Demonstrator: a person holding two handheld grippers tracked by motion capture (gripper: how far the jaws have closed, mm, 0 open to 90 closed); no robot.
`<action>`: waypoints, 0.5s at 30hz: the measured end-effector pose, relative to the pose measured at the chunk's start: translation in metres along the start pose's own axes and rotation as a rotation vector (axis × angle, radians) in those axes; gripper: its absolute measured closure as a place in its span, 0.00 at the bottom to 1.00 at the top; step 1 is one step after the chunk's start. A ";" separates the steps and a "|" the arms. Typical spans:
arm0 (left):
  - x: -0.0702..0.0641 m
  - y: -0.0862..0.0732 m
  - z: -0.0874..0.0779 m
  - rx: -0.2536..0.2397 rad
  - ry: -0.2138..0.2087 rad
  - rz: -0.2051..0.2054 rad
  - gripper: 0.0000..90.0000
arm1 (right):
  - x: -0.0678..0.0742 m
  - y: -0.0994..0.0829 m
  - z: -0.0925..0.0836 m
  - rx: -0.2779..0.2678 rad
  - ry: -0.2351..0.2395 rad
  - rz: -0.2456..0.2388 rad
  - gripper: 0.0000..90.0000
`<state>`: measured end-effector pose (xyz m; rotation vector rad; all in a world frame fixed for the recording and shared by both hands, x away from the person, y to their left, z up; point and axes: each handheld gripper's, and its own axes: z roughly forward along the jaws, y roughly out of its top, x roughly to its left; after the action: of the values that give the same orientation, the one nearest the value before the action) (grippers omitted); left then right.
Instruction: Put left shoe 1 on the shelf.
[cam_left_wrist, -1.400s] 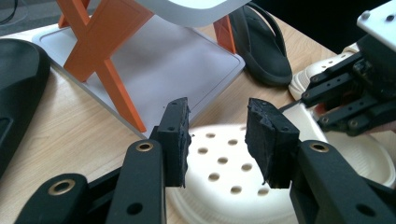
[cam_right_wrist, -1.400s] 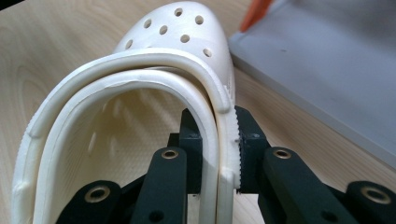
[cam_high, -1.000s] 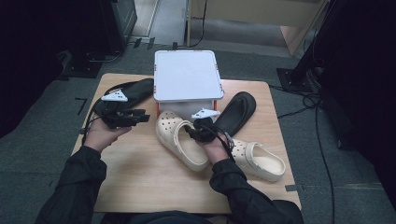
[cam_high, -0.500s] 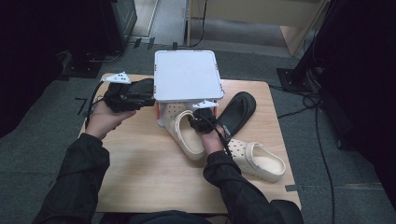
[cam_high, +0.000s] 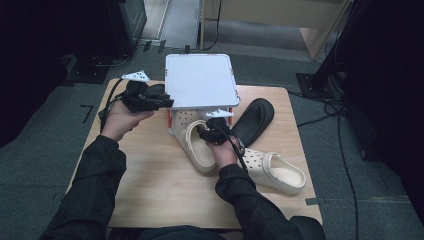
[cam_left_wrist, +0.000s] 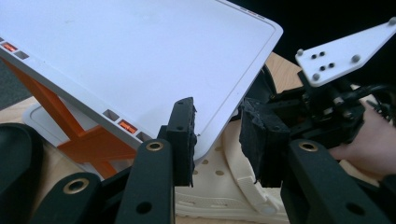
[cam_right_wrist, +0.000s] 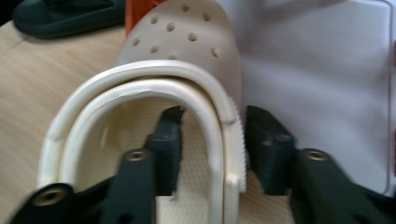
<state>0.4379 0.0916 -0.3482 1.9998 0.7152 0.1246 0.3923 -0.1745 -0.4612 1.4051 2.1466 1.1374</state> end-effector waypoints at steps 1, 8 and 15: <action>0.000 0.000 0.000 0.000 0.000 0.000 0.73 | 0.000 0.000 0.000 0.000 0.000 0.000 0.62; 0.004 -0.001 0.006 0.017 -0.002 0.002 0.75 | -0.004 -0.007 -0.027 0.004 0.038 -0.040 0.59; 0.006 -0.003 0.009 0.019 0.006 0.003 0.76 | -0.004 -0.029 -0.059 0.018 0.117 -0.112 0.73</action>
<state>0.4449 0.0891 -0.3563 2.0197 0.7197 0.1255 0.3383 -0.2098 -0.4471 1.2362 2.2900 1.1870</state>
